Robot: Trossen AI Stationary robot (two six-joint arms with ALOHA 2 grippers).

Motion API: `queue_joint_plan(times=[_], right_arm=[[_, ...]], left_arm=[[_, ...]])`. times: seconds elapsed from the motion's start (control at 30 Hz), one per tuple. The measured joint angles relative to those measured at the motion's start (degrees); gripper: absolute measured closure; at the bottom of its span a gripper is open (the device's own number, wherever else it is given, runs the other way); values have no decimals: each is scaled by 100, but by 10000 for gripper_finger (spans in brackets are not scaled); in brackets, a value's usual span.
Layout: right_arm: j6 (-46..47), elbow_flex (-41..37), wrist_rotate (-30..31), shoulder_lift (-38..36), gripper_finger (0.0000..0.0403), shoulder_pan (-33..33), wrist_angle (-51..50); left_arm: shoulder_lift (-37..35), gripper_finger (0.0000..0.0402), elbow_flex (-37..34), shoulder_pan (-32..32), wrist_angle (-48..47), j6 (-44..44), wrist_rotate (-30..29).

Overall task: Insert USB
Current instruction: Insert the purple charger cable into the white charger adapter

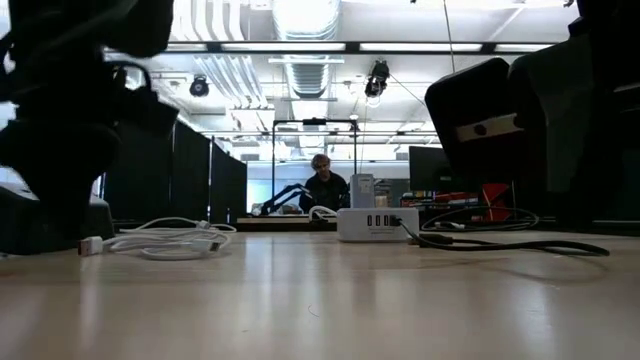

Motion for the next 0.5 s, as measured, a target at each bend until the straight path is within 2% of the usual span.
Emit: queue_joint_plan(times=[0.27,0.5], right_arm=[[0,0,4,-2,342,0,2],[0,0,4,-2,354,0,2]], left_arm=[[-44,115,-372,11,868,-119,37],[-130,124,-604,34,1097,-484,31]])
